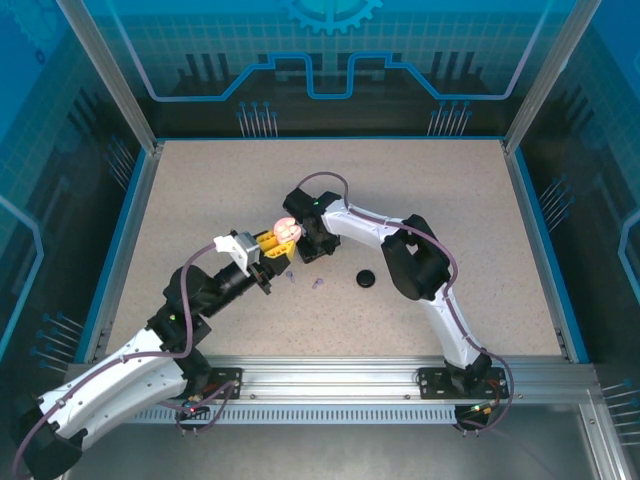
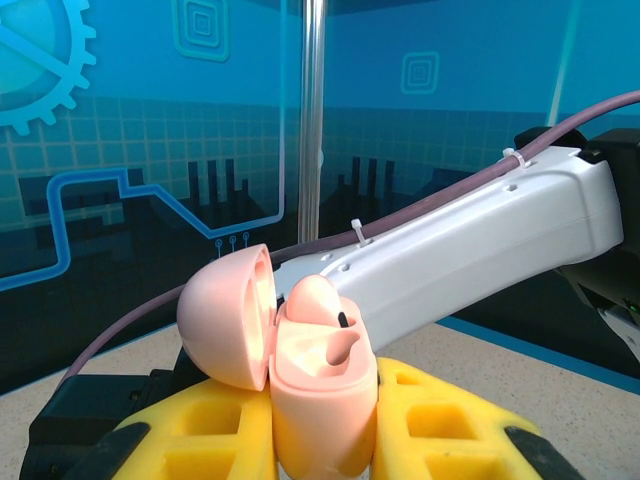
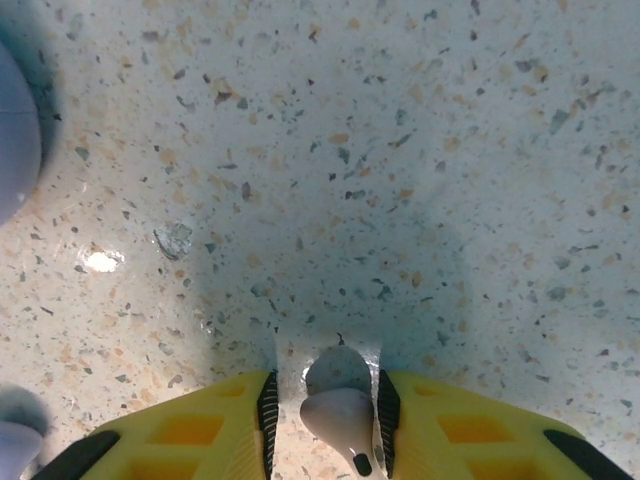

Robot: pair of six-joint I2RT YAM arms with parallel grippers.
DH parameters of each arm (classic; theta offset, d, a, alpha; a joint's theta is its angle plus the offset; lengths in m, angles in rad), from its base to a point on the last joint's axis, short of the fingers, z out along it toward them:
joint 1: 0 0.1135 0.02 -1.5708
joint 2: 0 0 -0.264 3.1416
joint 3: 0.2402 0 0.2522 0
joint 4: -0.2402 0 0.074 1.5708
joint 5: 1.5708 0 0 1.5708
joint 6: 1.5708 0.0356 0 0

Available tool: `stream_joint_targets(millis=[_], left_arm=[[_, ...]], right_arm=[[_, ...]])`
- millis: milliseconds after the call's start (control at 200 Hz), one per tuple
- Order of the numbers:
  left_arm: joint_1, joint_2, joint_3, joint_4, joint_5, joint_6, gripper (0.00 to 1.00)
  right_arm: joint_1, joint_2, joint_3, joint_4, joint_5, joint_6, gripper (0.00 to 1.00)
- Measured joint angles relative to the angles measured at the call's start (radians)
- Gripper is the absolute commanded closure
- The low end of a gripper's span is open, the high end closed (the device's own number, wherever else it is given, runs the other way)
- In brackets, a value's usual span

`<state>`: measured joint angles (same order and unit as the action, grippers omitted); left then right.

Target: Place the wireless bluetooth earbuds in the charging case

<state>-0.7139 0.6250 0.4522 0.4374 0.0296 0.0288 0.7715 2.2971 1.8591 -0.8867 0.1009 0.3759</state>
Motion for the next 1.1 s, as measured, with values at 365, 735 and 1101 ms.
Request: stream_joint_targets(millis=[365,735,1101], left_arm=[[0.000,0.000,0.000,-0.001,0.000,0.000,0.92],[0.000,-0.005,0.000,-0.015,0.000,0.000,0.92],[0.000,-0.005,0.000,-0.014,0.000,0.000,0.92]], right_arm=[[0.003,0.021,0.032,-0.040,0.012,0.000,0.68],[0.007,0.029,0.045,-0.048,0.014,0.000,0.75],[0.000,-0.146,-0.137,0.029,0.023,0.001,0.75]])
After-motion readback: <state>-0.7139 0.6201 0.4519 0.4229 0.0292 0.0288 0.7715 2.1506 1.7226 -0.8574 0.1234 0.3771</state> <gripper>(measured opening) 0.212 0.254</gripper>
